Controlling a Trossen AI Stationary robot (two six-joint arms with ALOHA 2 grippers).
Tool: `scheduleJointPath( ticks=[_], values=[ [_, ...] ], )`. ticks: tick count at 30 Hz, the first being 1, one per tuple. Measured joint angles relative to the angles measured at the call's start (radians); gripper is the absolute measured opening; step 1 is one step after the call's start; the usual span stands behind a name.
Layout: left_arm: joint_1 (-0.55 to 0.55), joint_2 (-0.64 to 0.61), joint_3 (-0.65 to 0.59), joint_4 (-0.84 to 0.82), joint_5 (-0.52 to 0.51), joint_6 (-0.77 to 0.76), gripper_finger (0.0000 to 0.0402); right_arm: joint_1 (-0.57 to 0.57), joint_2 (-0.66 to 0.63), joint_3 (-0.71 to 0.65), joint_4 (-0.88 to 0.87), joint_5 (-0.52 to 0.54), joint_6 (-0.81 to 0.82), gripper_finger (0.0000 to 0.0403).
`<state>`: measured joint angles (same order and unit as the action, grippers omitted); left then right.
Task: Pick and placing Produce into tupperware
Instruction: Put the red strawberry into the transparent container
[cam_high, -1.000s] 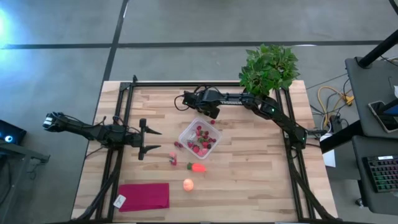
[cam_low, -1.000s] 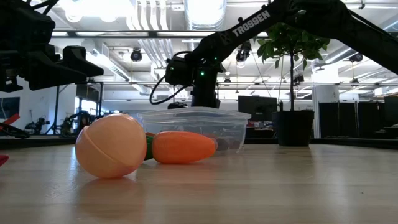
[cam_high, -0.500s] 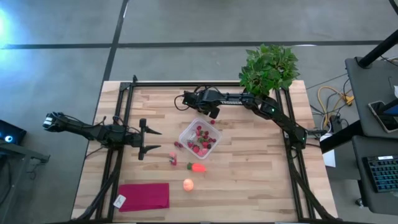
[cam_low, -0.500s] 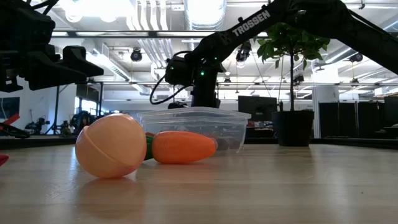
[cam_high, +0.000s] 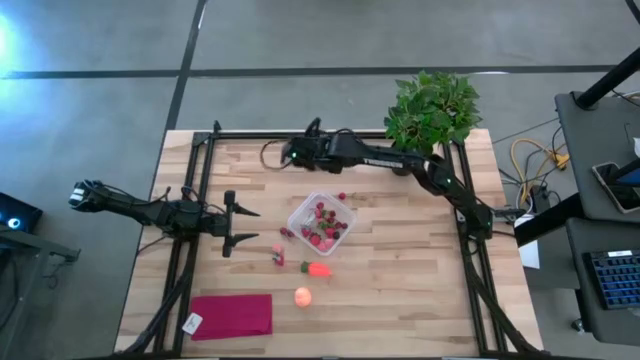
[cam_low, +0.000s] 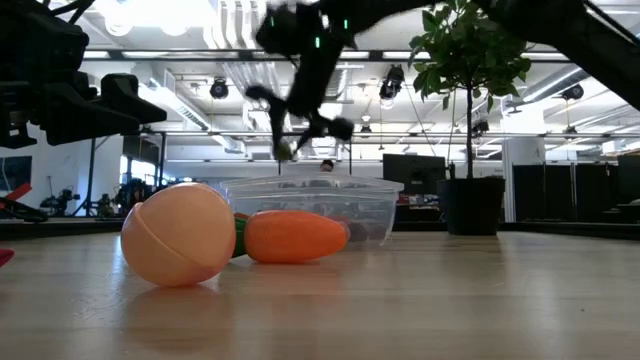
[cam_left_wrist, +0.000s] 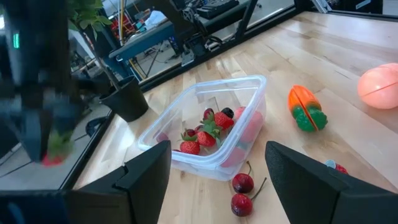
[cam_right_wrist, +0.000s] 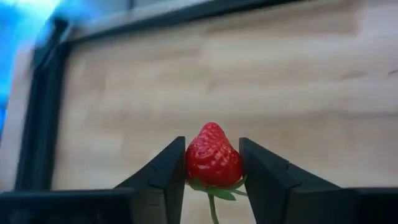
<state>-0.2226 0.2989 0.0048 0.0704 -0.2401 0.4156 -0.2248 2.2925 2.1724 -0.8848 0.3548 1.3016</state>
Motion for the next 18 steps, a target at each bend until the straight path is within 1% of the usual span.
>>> scheduleJointPath(
  ticks=[2,3,6,9,10,12,15,16,18],
  values=[
    [0.000,0.000,0.000,0.000,0.000,0.000,0.0247,0.047,-0.008,0.045,-0.071,-0.044,-0.070,0.0132],
    [0.000,0.000,0.000,0.000,0.000,0.000,0.0247,0.077,-0.011,0.064,-0.133,-0.044,-0.082,0.0132],
    [0.000,0.000,0.000,0.000,0.000,0.000,0.0247,0.166,-0.012,0.113,-0.370,0.011,-0.061,0.0133],
    [0.000,0.000,0.000,0.000,0.000,0.000,0.0247,0.245,-0.015,0.136,-0.564,0.059,0.022,0.0134],
    [0.000,0.000,0.000,0.000,0.000,0.000,0.0247,0.264,-0.016,0.138,-0.580,0.058,0.033,0.0134],
    [0.000,0.000,0.000,0.000,0.000,0.000,0.0247,0.297,-0.016,0.140,-0.560,0.038,0.017,0.0134],
    [0.000,0.000,0.000,0.000,0.000,0.000,0.0247,0.320,-0.016,0.121,-0.459,-0.028,-0.088,0.0135],
    [0.000,0.000,0.000,0.000,0.000,0.000,0.0247,0.321,-0.015,0.113,-0.445,-0.052,-0.113,0.0137],
    [0.000,0.000,0.000,0.000,0.000,0.000,0.0247,0.319,-0.004,0.100,-0.455,-0.065,-0.137,0.0149]
  ],
)
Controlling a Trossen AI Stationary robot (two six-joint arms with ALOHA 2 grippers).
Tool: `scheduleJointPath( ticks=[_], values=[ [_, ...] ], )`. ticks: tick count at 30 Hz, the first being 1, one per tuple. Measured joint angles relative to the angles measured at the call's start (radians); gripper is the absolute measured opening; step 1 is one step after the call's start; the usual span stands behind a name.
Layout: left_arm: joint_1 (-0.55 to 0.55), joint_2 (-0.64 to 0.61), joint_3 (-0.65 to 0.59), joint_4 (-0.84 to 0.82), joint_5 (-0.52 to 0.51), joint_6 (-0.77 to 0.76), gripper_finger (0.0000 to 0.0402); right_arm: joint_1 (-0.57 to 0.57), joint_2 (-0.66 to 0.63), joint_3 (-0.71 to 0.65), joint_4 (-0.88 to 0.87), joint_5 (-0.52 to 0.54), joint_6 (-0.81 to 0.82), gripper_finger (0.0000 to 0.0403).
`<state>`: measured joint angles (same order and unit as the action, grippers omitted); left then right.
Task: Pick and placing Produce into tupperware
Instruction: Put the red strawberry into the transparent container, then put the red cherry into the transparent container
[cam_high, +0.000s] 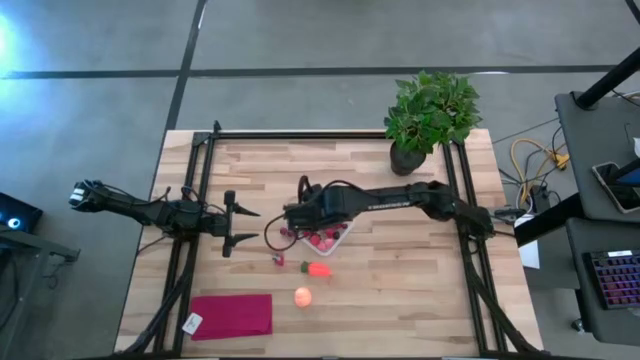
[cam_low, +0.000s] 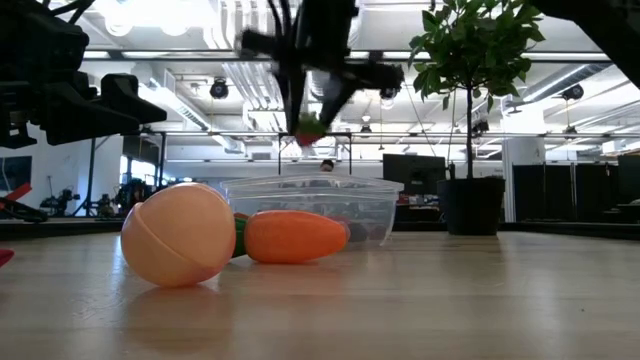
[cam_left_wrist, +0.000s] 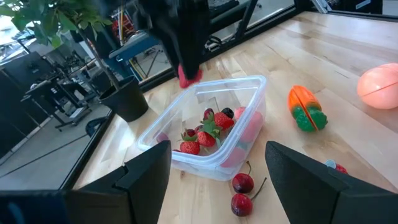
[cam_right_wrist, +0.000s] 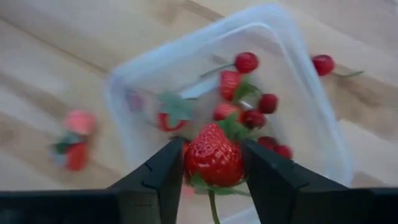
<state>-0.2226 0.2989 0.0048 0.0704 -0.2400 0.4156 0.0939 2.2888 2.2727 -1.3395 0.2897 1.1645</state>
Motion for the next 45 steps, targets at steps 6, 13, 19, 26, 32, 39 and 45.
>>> scheduleJointPath(
  ticks=[6,13,19,26,32,39,45],
  values=[
    [0.000,0.000,0.000,0.000,0.000,0.000,0.0247,-0.017,0.002,-0.025,-0.084,0.002,-0.083,0.0220],
    [0.000,0.000,0.000,0.000,0.000,0.000,0.0247,-0.074,-0.051,-0.026,-0.083,-0.082,-0.462,0.0278],
    [0.000,0.000,0.000,0.000,0.000,0.000,0.0247,-0.157,-0.148,-0.026,-0.110,-0.240,-0.713,0.0272],
    [0.000,0.000,0.000,0.000,0.000,0.000,0.0247,-0.214,-0.224,-0.063,-0.124,-0.218,-0.824,0.0271],
    [0.000,0.000,0.000,0.000,0.000,0.000,0.0247,-0.359,-0.221,-0.201,-0.149,-0.325,-0.957,0.0269],
    [0.000,0.000,0.000,0.000,0.000,0.000,0.0247,-0.375,-0.222,-0.293,-0.136,-0.342,-1.159,0.0275],
    [0.000,0.000,0.000,0.000,0.000,0.000,0.0247,-0.373,-0.222,-0.383,-0.058,-0.329,-1.309,0.0273]
  ],
)
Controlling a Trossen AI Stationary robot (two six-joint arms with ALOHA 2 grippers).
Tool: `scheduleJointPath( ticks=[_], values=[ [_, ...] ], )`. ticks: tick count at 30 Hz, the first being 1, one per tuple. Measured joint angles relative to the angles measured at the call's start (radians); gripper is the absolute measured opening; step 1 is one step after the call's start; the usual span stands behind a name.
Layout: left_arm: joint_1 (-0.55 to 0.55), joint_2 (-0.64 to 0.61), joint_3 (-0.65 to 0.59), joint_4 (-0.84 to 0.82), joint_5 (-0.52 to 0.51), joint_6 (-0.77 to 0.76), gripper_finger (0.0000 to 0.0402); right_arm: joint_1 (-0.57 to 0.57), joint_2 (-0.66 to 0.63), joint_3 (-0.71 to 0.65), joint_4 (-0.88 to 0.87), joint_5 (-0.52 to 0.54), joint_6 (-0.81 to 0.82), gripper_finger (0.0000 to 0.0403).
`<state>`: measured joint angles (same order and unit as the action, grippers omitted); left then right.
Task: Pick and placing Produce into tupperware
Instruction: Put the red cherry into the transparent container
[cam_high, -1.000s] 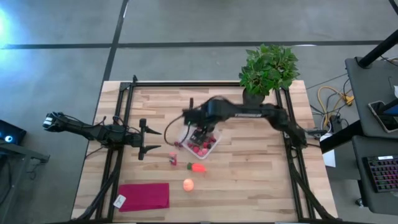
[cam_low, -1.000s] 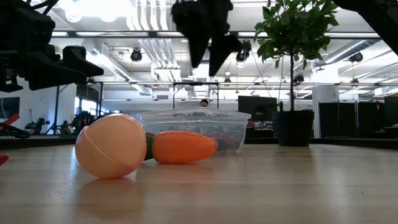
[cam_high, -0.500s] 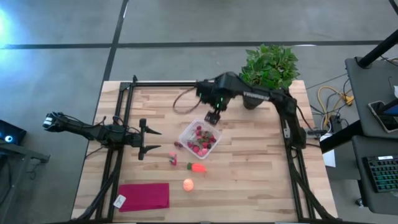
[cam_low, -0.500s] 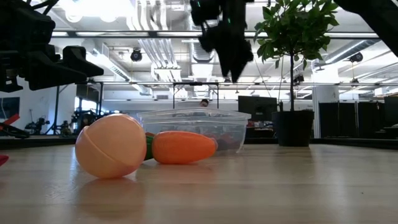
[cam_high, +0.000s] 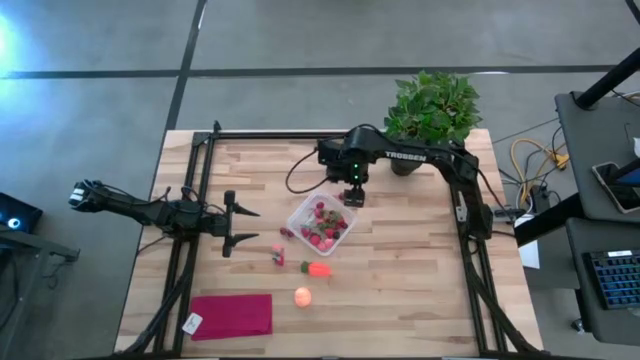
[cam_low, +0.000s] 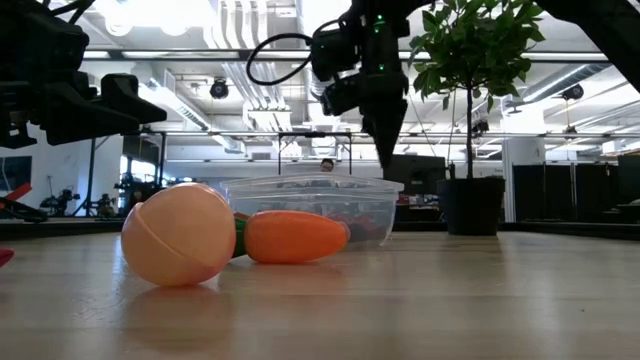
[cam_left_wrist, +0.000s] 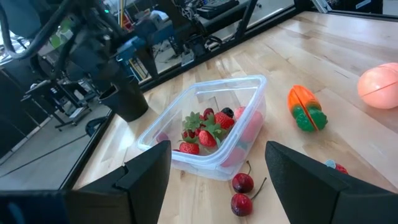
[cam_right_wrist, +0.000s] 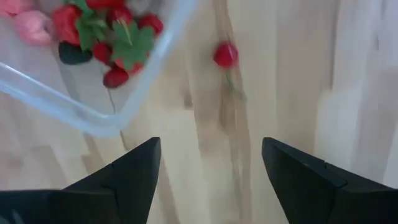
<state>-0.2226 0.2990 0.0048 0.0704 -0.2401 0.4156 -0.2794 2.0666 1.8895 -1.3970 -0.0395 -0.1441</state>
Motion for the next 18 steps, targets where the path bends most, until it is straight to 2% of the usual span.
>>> scheduleJointPath(
  ticks=[8,18],
  values=[
    [0.000,0.000,0.000,0.000,0.000,0.000,0.0247,-0.008,-0.003,-0.139,0.311,0.022,-0.177,0.0263],
    [0.000,0.000,0.000,0.000,0.000,0.000,0.0247,-0.046,-0.003,-0.288,0.391,0.040,-0.243,0.0250]
  ],
)
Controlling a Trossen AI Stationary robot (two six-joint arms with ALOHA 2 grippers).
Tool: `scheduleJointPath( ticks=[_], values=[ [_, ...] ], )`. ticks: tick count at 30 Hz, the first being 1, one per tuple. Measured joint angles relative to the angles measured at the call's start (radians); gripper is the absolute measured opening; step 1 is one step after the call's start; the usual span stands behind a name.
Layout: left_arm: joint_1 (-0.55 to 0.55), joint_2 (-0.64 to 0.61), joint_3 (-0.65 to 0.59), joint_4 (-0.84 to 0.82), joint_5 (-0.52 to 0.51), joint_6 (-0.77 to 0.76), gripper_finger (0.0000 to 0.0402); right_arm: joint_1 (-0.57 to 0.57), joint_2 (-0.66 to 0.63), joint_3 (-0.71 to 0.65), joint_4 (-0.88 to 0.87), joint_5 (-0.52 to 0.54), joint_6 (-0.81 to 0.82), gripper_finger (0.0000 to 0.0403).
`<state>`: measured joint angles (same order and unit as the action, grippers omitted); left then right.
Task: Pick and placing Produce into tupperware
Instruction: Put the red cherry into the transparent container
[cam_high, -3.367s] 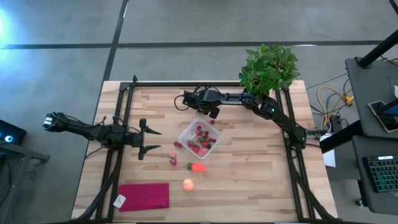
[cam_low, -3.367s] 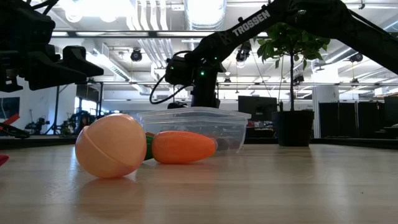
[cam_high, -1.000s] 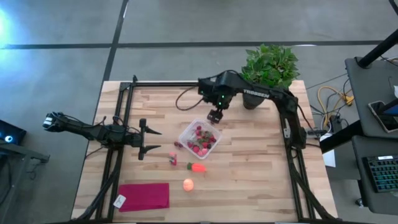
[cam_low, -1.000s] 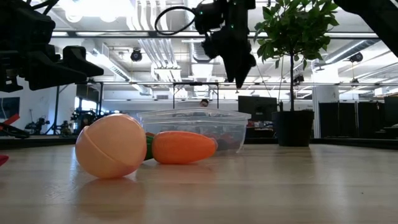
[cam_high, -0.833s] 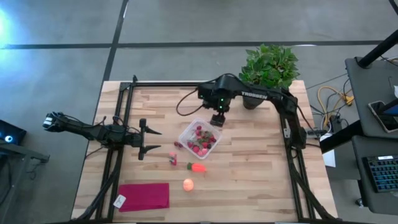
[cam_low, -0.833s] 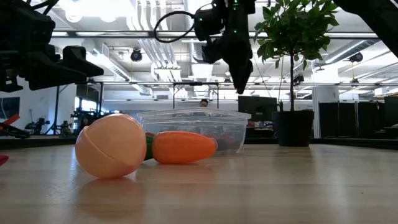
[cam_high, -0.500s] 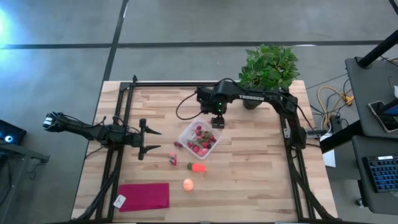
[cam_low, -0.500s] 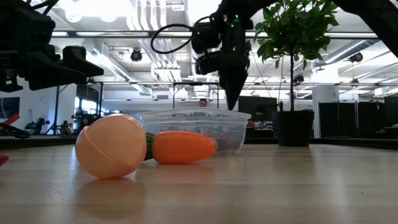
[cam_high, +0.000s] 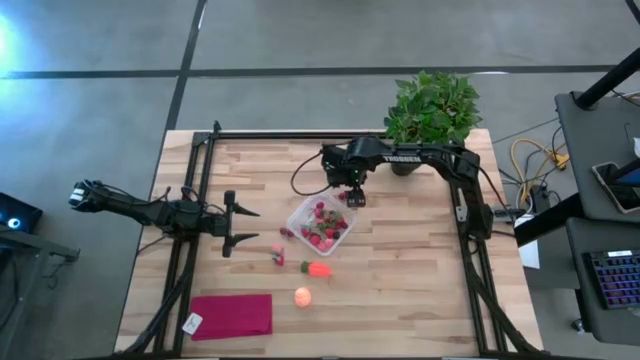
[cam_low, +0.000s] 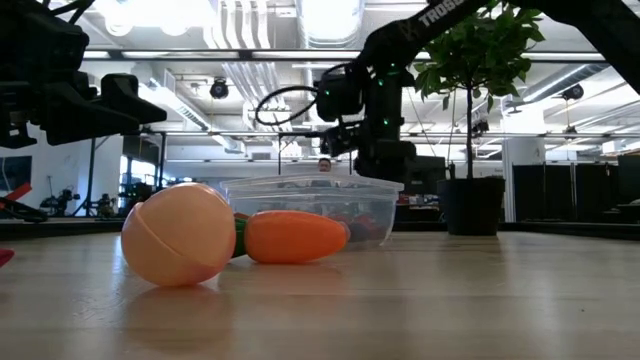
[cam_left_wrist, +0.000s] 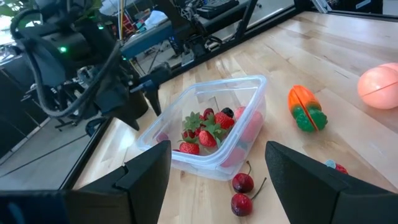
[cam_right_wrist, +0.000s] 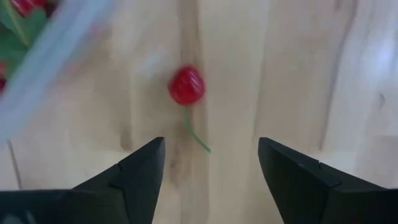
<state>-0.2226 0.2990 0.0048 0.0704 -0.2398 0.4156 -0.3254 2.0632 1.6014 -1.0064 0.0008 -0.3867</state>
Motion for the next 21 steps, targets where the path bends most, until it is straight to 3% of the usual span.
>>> scheduleJointPath(
  ticks=[8,21],
  values=[
    [0.000,0.001,0.000,0.000,0.000,0.000,0.0247,0.020,0.000,-0.012,0.086,-0.061,-0.021,0.0227],
    [0.000,0.000,0.000,0.000,0.000,0.000,0.0247,0.026,0.000,-0.054,0.163,-0.091,-0.055,0.0226]
  ],
)
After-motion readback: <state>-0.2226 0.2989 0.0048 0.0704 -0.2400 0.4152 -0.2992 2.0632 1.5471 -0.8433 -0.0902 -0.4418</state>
